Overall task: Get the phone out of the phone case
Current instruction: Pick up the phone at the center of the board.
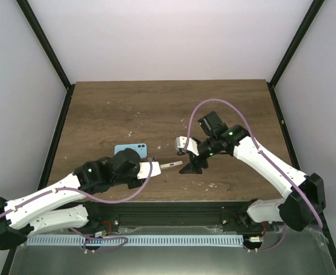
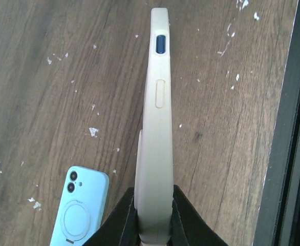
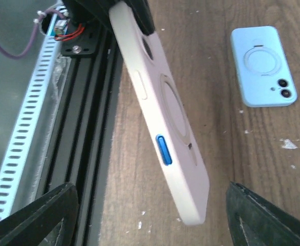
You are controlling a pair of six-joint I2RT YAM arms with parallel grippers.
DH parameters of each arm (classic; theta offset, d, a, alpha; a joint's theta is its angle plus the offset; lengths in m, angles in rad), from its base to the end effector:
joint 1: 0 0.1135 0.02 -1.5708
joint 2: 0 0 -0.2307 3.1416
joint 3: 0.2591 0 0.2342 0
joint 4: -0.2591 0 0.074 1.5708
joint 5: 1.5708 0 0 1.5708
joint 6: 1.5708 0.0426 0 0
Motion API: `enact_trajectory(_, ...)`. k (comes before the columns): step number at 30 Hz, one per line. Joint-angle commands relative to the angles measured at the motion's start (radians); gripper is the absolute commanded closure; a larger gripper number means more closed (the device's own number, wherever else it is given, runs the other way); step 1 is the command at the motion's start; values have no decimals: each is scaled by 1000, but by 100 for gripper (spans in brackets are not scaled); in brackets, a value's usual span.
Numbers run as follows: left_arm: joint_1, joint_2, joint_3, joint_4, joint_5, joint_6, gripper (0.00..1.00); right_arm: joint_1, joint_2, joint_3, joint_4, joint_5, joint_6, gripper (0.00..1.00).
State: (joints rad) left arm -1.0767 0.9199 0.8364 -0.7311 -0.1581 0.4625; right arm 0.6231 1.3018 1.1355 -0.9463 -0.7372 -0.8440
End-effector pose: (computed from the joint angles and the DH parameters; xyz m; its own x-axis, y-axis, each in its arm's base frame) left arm 0.0962 -0.1645 0.2535 0.0563 0.8246 -0.5630 0.8862 0.2185 0.4087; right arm 0.1770 0.1625 0.2630 0.0194 -0.6674 -0.7445 -0.9918 -0.1069 0.0700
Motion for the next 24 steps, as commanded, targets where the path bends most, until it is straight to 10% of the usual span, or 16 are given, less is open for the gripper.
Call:
enact_trajectory(1, 36, 0, 84, 13, 125, -74, 100, 35, -18, -23, 184, 62, 101, 22)
enact_trajectory(24, 102, 66, 169, 22, 198, -70, 100, 129, 25, -66, 156, 208, -5, 96)
